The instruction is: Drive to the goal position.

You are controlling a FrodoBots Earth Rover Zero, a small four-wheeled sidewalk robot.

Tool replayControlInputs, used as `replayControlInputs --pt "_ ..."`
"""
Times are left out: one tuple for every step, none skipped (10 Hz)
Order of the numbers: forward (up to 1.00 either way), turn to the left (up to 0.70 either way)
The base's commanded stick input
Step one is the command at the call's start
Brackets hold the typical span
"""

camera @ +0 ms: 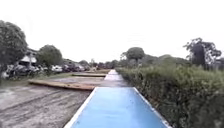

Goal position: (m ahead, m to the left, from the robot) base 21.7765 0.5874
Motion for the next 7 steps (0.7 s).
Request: replayControlInputs --pt "0.5 0.0" --pt "0.5 0.0" --pt "0.5 0.0" --pt "0.5 0.0" --pt "0.5 0.0" --pt "0.5 0.0" --pt "0.5 0.0"
